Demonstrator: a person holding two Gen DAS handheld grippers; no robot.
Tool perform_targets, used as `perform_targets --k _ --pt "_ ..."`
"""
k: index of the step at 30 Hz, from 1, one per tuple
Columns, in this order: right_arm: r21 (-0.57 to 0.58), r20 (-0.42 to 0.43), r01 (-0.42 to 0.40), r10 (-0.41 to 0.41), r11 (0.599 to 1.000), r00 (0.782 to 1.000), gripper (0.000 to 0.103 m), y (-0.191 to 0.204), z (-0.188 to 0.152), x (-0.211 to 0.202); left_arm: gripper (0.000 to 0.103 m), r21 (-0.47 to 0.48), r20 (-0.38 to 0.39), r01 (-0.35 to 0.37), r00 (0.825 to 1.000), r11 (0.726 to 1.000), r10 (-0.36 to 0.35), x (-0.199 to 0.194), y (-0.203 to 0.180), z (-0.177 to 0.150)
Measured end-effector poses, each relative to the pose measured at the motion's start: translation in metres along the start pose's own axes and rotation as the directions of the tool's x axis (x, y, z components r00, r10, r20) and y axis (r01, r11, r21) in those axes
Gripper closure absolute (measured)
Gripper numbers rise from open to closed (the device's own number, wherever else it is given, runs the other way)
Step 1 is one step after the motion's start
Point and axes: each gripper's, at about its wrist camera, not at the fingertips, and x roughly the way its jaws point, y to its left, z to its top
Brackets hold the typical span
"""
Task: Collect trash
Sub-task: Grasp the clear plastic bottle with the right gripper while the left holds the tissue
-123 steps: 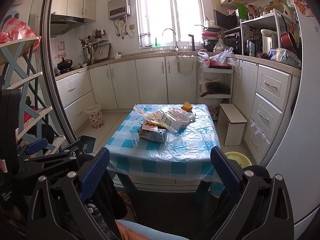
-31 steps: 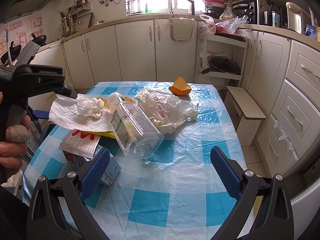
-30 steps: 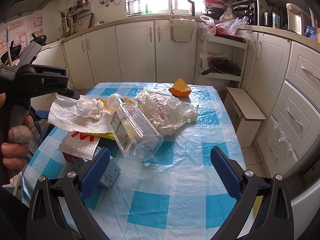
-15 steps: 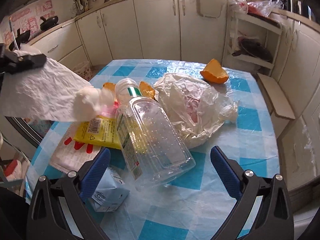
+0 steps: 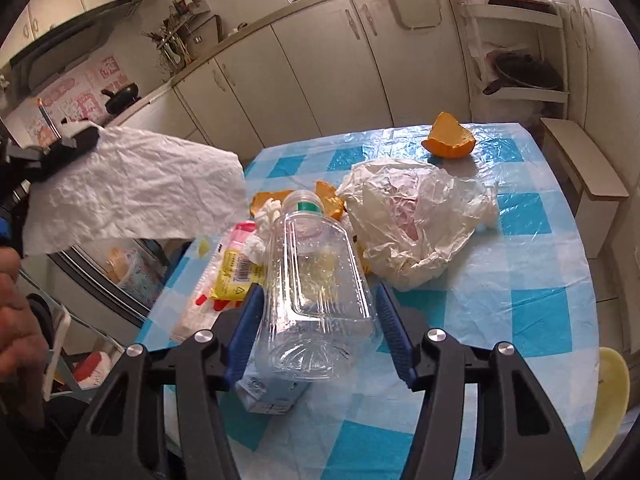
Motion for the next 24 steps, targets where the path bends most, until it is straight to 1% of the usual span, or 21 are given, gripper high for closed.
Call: perform_targets --k 5,8,9,10,12,13,14,15,16,17,18,19,20,22,24 --pt "0.087 0.058 -0.094 0.089 0.992 0.994 0.048 -0.018 0.005 -0.030 0.102 -0.017 0.006 -0.001 1.000 1.000 0.001 -0.001 0.001 -0.002" --pt "0.141 0.084 -0.127 0.116 0.982 0.990 0.049 -0.035 0.008 -0.045 0.102 -0.017 -0.002 -0.012 1.000 1.000 0.012 0.002 -0.001 -0.005" --pt "0.149 0.085 -0.124 0.113 0.981 0.990 0.053 -0.040 0.008 -0.047 0.102 -0.015 -0.005 -0.018 1.000 1.000 0.018 0.004 -0.002 -0.007" --pt "0.141 0.073 -0.098 0.088 0.985 0.993 0.101 -0.042 0.008 -0.049 0.102 -0.012 -0.008 -0.024 1.000 1.000 0.024 0.006 -0.003 -0.008" --pt "0.121 0.018 -0.044 0.043 0.992 0.999 0.100 -0.051 0.003 -0.038 0.102 -0.010 -0.017 -0.034 0.999 0.999 0.034 0.011 -0.005 -0.011" --pt "0.096 -0.052 -0.034 0.039 0.995 0.998 0.100 -0.051 -0.001 -0.028 0.102 -0.009 -0.021 -0.038 0.999 0.999 0.037 0.013 -0.005 -0.012" --pt "0.066 -0.104 -0.015 0.022 0.998 0.994 0.100 -0.050 -0.007 -0.019 0.102 -0.010 -0.023 -0.041 0.999 0.999 0.040 0.015 -0.006 -0.013" --pt "0.041 -0.127 -0.001 0.006 0.999 0.992 0.099 -0.047 -0.015 -0.015 0.102 -0.010 -0.025 -0.043 0.999 0.999 0.043 0.016 -0.006 -0.013" --pt "0.025 -0.149 -0.003 0.007 1.000 0.989 0.076 -0.044 -0.021 -0.012 0.102 -0.013 -0.026 -0.045 0.999 0.999 0.044 0.017 -0.005 -0.014" --pt "0.018 -0.164 -0.005 0.008 1.000 0.986 0.028 -0.042 -0.025 -0.011 0.102 -0.017 -0.026 -0.045 0.999 0.999 0.044 0.017 -0.005 -0.013" --pt "0.007 -0.161 0.008 -0.006 1.000 0.987 0.011 -0.039 -0.026 -0.012 0.102 -0.020 -0.026 -0.043 0.999 0.999 0.043 0.016 -0.005 -0.013" --pt "-0.005 -0.125 0.007 -0.008 1.000 0.992 0.007 -0.036 -0.026 -0.018 0.102 -0.020 -0.025 -0.043 0.999 0.999 0.042 0.016 -0.005 -0.014" --pt "-0.015 -0.105 -0.006 0.005 1.000 0.994 0.007 -0.033 -0.024 -0.022 0.102 -0.018 -0.024 -0.043 0.999 0.999 0.043 0.015 -0.005 -0.014" --pt "-0.008 -0.083 -0.028 0.027 1.000 0.996 0.007 -0.030 -0.019 -0.026 0.102 -0.016 -0.024 -0.043 0.999 0.999 0.043 0.015 -0.006 -0.014" --pt "-0.021 -0.091 -0.023 0.021 1.000 0.996 0.007 -0.021 -0.017 -0.023 0.102 -0.014 -0.024 -0.043 0.999 0.999 0.043 0.015 -0.006 -0.013"
